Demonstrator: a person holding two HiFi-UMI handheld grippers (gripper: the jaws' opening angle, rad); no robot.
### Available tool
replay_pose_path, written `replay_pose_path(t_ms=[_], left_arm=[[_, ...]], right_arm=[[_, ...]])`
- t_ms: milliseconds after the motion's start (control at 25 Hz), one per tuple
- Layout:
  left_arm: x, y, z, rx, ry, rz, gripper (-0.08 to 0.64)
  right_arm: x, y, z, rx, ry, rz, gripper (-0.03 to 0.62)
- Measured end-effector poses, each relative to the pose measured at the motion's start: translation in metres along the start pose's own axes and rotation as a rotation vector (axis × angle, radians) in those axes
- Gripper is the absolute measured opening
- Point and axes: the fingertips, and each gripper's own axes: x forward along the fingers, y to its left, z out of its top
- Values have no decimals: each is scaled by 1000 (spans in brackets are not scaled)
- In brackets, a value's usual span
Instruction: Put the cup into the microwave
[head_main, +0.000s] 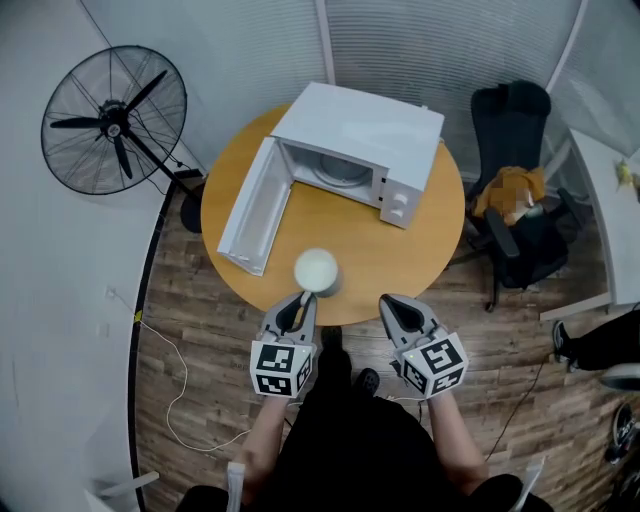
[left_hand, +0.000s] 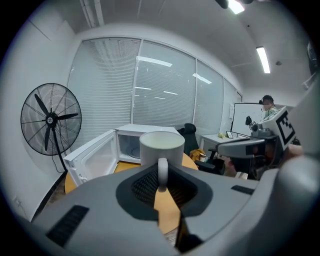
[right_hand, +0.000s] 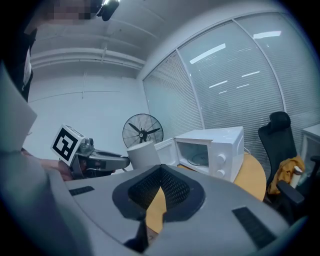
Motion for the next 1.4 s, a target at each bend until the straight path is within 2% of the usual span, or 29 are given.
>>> replay_pose_path(t_ms=[720,1040,1400], left_arm=[[103,76,39,52,9,-114,34],[133,104,39,69,16,-160,34],[157,111,27,83,29,-183,34]], right_arm=[[99,-49,42,13,12,-137,9],[137,-52,52,69,-34,-157,9],[156,-50,35,84,12,-179,9]])
